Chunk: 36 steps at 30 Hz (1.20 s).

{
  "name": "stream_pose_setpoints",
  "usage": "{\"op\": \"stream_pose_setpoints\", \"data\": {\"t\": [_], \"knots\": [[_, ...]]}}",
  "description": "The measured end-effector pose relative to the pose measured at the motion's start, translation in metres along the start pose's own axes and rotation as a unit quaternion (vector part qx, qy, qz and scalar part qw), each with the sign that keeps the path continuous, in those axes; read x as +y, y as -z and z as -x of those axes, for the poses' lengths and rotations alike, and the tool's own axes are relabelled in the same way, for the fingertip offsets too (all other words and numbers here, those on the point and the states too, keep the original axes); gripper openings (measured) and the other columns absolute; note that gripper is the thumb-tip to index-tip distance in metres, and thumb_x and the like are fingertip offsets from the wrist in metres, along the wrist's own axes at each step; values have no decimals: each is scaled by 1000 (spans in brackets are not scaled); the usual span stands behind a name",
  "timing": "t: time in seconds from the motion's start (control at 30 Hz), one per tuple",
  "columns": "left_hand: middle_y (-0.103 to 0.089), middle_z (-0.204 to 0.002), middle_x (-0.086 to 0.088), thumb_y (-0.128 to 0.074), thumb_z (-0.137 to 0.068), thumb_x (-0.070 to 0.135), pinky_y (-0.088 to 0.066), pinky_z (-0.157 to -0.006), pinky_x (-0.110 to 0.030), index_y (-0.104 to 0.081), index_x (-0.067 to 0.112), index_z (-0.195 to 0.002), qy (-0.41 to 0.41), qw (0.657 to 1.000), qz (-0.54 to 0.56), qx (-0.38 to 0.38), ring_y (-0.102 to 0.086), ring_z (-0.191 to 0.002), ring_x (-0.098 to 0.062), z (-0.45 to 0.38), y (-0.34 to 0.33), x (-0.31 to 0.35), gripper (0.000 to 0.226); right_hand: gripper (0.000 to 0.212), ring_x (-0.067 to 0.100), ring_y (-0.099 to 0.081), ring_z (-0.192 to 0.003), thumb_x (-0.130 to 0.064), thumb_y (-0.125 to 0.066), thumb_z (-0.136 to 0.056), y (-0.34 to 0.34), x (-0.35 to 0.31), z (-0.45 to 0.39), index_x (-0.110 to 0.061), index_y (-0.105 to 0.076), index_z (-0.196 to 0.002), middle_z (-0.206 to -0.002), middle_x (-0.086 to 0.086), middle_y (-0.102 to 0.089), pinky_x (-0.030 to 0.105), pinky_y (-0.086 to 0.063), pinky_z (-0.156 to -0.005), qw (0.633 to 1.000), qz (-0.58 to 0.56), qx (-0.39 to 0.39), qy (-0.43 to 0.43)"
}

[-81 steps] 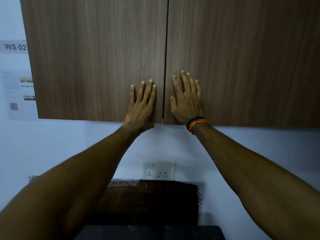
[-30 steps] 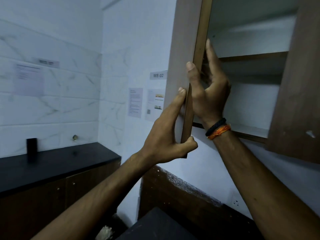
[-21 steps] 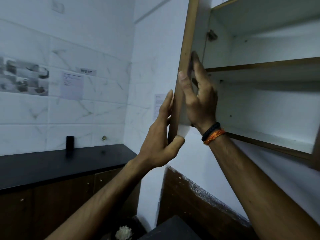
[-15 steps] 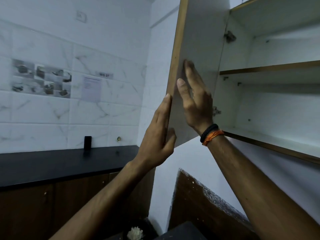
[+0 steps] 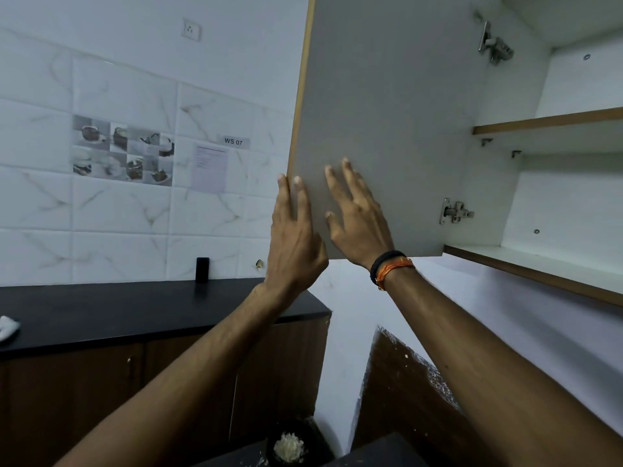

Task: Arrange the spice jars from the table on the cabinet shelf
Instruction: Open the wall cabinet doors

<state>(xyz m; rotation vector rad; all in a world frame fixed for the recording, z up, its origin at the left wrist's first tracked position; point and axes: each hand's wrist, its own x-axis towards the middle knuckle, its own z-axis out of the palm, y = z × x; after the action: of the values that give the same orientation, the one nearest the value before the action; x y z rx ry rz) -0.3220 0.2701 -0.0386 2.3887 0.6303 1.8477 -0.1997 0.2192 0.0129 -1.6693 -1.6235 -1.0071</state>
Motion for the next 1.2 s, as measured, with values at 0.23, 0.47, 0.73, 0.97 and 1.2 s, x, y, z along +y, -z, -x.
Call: {"op": "stream_pose_setpoints", "data": {"t": [0.23, 0.47, 0.73, 0.97, 1.2], "knots": [[17, -157, -37, -51, -77, 1, -9, -121, -60, -9, -10, -154, -16, 987, -141, -73, 17, -147, -51, -10, -22, -51, 88, 81, 27, -8, -154, -26, -57, -91, -36, 22, -12, -28, -13, -159, -168, 4, 2, 50, -35, -112, 995, 69, -71, 0], [15, -160, -32, -52, -77, 6, -2, -123, -57, -4, -9, -154, -45, 967, -225, -114, 19, -149, -45, -9, -37, -82, 92, 88, 28, -1, -155, -24, -60, -88, -62, 37, -8, -27, -9, -160, -168, 6, 6, 49, -34, -115, 991, 97, -96, -7], [15, -159, -35, -54, -78, 18, 1, -119, -64, -6, -9, -154, -13, 967, -237, -94, 18, -147, -50, -8, -48, -61, 94, 86, 26, -4, -155, -25, -60, -89, -53, 45, -5, -28, -11, -160, -168, 2, 4, 47, -36, -113, 989, 98, -107, 8], [-12, -163, -27, -63, -78, 19, -3, -120, -65, -29, 2, -154, -105, 984, -135, -48, -4, -152, -45, -4, -69, -24, 85, 70, 31, -31, -145, -28, -60, -92, -10, 77, 17, -25, -30, -155, -162, 10, -25, 49, -37, -114, 981, 156, -110, -24], [-60, -128, -14, -59, -81, 13, -21, -122, -52, -54, -1, -133, -236, 969, 66, -42, -54, -123, -32, -1, -126, 30, 54, 27, 26, -52, -121, -28, -57, -93, 69, 129, 52, -16, -74, -110, -127, 5, -63, 42, -42, -100, 965, 242, -62, -80]]}}
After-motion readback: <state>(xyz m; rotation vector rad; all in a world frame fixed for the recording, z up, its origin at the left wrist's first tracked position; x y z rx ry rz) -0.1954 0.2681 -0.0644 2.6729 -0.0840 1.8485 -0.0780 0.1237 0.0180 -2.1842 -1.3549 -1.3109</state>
